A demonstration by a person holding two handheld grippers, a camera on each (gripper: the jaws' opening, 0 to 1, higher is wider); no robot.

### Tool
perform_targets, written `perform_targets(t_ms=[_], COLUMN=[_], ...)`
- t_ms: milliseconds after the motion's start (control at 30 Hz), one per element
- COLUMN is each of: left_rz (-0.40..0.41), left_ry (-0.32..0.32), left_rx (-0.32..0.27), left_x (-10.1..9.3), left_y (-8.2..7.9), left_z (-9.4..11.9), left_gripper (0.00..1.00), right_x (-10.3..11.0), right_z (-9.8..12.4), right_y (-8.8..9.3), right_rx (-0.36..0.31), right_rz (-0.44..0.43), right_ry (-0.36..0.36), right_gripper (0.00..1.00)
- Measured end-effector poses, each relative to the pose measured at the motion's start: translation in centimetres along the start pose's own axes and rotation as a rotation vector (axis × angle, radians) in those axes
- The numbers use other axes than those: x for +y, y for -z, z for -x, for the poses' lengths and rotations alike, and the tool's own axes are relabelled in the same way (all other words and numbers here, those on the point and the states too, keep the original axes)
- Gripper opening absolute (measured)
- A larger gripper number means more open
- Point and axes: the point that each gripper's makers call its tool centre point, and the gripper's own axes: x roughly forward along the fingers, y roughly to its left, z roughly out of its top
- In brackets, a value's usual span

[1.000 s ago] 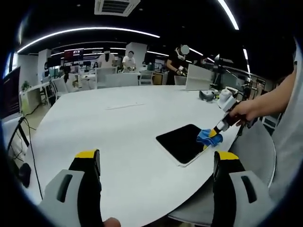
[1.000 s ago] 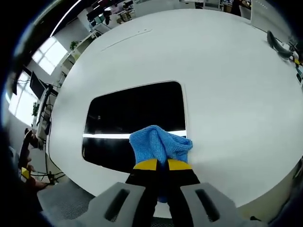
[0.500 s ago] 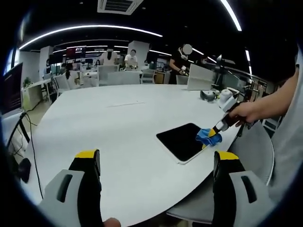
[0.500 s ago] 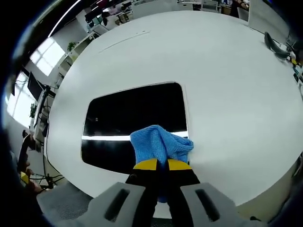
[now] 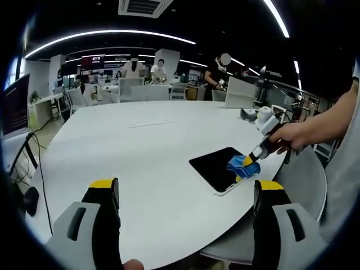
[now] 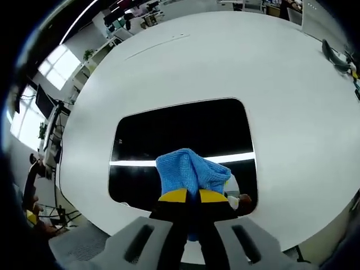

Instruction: Wipe the mirror surface with the cleaning cloth until all visible marks leave the cleaned area.

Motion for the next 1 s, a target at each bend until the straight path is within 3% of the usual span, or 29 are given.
perform_targets(t_ms=[200, 433, 567, 667, 1000], left_rz=[-0.006, 0.012, 0.029, 0.027, 0.031], left_ry=[0.005, -0.032, -0.025, -0.026, -0.026], left_rx=[0.021, 0.045, 0.068, 0.064, 0.081], left_x=[-0.1, 1.3, 1.3, 1.4, 1.8], left_y=[0.4, 1.5, 1.9, 1.9, 2.4], left_z=[0.1, 0.7, 0.9, 1.0, 1.6], left_gripper=[0.99, 0.99, 0.9, 0.99, 0.99], right_x=[1.3, 3.0, 3.6, 4.3, 7.0], right_z=[-0.7, -0.8, -1.0, -1.2, -1.7], right_y=[-0.3, 0.0, -0.1, -0.2, 0.0], right_rx=[0.001, 0.009, 0.017, 0.02, 0.023], right_rz=[0.003, 0.043, 0.058, 0.081, 0.129], right_ry=[-0.02, -0.038, -0.038, -0.04, -0.074], right_gripper=[0.0, 0.0, 0.0, 0.0, 0.0])
